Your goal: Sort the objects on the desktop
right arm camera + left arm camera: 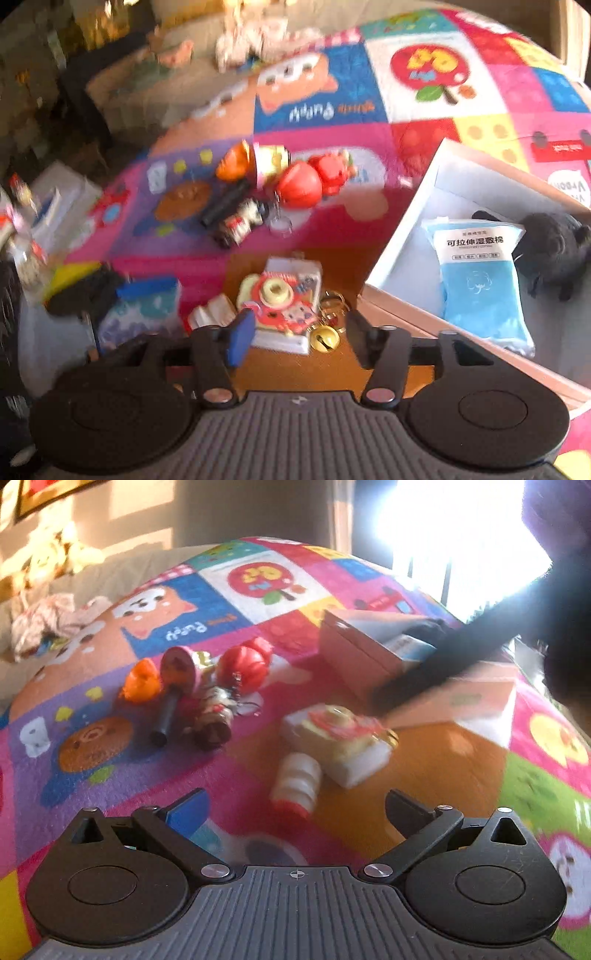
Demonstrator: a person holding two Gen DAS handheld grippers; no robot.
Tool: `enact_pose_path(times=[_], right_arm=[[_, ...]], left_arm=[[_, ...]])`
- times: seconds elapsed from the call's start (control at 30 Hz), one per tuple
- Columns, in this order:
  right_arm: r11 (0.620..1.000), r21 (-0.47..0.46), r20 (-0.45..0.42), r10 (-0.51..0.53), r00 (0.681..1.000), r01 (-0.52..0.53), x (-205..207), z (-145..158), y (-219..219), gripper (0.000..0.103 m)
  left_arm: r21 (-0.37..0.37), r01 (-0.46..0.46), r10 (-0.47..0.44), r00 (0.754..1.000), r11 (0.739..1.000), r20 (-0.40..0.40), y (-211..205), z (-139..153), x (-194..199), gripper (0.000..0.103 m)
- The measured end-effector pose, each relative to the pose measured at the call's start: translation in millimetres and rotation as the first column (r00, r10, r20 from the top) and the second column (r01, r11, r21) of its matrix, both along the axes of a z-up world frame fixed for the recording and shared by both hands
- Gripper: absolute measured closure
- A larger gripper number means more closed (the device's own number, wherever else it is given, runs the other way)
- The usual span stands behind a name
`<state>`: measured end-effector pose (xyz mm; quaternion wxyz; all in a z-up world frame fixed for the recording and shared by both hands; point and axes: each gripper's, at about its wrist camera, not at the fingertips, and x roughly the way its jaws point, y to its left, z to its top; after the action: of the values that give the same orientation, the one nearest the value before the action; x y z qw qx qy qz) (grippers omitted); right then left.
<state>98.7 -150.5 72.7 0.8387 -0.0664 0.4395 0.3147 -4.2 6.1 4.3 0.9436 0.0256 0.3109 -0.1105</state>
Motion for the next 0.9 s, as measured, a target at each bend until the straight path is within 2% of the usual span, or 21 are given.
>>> enact_pose_path(times=[0.1,0.2,0.23,0.27,0.33,0.5,0.6,0.67,0.73,0.83,0.87,0.9], right_arm=[[0.998,0.063,0.008,-0.019,1.000,0.018,1,-7,11,0.037],[0.997,0.058,0.032,-0.056,0.998,0.054,4,-24,30,0.036],[0.997,0.054,0.033,-0.058,0.998,0.057,4,-29,34,0.038],[0.997,0.043,0.035,-0.062,0.997,0.060,4,-33,37,0.046],[0.997,0.041,0.050,-0.070,0.996,0.068,1,-31,34,0.047],[0.974,0.200,0.106,-0.125,0.987,0.102,-27,18,-27,0.047],[0.968,0.203,0.150,-0.177,0.973,0.145,-43,32,-61,0.047],[0.963,0.193,0.149,-0.221,0.964,0.191,-44,29,-80,0.047],[0.952,0.196,0.105,-0.258,0.961,0.234,-40,18,-96,0.045],[0.918,0.255,0.040,-0.322,0.946,0.302,-43,3,-124,0.045],[0.906,0.276,0.039,-0.342,0.939,0.319,-48,1,-132,0.043],[0.891,0.298,0.048,-0.374,0.926,0.344,-53,-1,-142,0.036]], left_arm=[[0.040,0.010,-0.010,1.000,0.999,-0.005,-6,1,-12,0.000],[0.062,0.002,0.000,1.000,0.998,-0.028,-6,1,-20,0.000],[0.067,-0.002,0.004,0.999,0.998,-0.035,-5,1,-22,0.000],[0.071,-0.006,0.009,0.999,0.997,-0.039,-4,1,-25,0.000],[0.077,-0.015,0.018,0.999,0.997,-0.040,-2,3,-28,0.000],[0.046,-0.011,0.013,0.999,0.999,-0.034,-6,11,-18,0.000],[0.041,0.025,-0.024,0.999,0.999,-0.021,-20,14,-7,0.000],[0.052,0.054,-0.053,0.998,0.997,-0.014,-31,14,2,0.000],[0.056,0.084,-0.083,0.996,0.995,-0.023,-41,13,10,0.000],[0.107,0.108,-0.106,0.994,0.988,-0.024,-51,7,16,0.000],[0.130,0.116,-0.114,0.993,0.985,-0.020,-51,6,18,0.000],[0.148,0.117,-0.116,0.993,0.982,-0.019,-50,5,21,0.000]])
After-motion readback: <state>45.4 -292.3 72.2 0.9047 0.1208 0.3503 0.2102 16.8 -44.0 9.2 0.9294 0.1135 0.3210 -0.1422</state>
